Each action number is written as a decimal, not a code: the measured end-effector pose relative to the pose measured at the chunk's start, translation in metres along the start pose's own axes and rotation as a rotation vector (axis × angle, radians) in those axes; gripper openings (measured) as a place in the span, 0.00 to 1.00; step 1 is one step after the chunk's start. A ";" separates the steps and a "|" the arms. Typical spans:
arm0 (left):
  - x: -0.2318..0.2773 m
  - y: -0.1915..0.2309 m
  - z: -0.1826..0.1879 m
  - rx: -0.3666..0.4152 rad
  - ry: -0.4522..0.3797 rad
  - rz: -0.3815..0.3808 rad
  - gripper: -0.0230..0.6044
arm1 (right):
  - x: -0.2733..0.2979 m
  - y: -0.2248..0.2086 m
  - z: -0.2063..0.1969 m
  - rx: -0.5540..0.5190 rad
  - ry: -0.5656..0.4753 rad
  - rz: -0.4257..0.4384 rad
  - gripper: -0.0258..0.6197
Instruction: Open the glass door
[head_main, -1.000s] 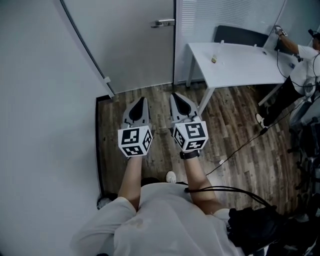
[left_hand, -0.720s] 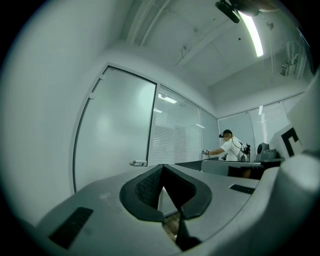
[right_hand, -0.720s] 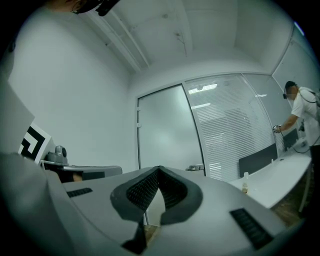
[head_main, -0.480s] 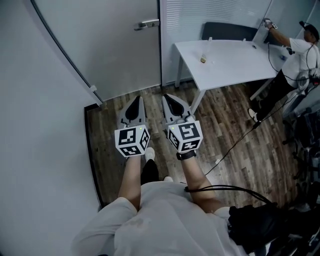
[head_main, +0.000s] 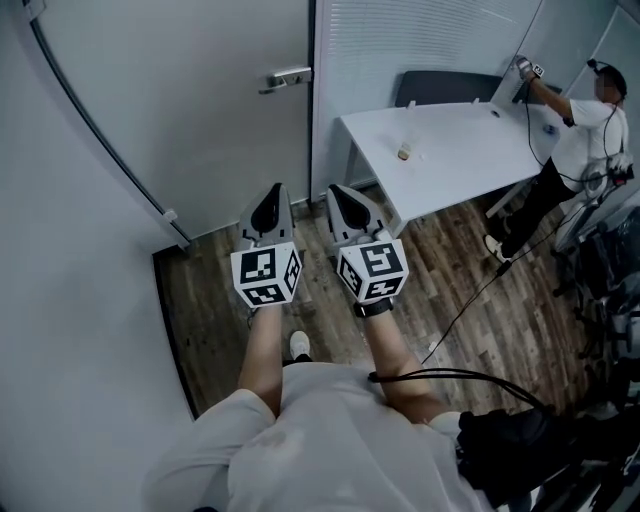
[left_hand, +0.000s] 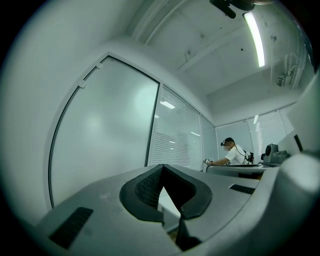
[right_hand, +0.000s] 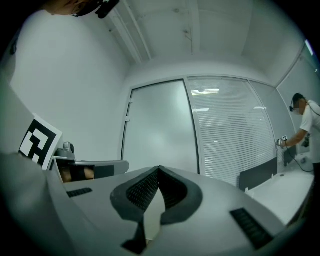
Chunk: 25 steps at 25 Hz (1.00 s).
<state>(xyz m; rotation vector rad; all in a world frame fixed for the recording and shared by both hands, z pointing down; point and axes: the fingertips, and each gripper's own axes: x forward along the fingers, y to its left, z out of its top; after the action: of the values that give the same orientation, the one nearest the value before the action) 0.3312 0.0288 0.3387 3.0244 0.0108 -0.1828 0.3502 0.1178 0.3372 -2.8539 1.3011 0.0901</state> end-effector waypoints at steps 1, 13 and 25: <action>0.010 0.010 0.001 0.001 -0.004 -0.004 0.04 | 0.015 0.000 0.000 -0.002 0.000 -0.001 0.04; 0.097 0.096 -0.032 -0.056 0.041 -0.038 0.04 | 0.138 -0.005 -0.027 0.044 0.029 0.003 0.04; 0.261 0.116 -0.031 -0.009 0.000 -0.053 0.04 | 0.263 -0.123 -0.014 0.041 -0.053 0.003 0.04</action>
<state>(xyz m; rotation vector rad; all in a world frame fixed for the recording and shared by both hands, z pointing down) 0.5952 -0.0832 0.3511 3.0171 0.0918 -0.1862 0.6156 -0.0005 0.3349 -2.7954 1.2815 0.1361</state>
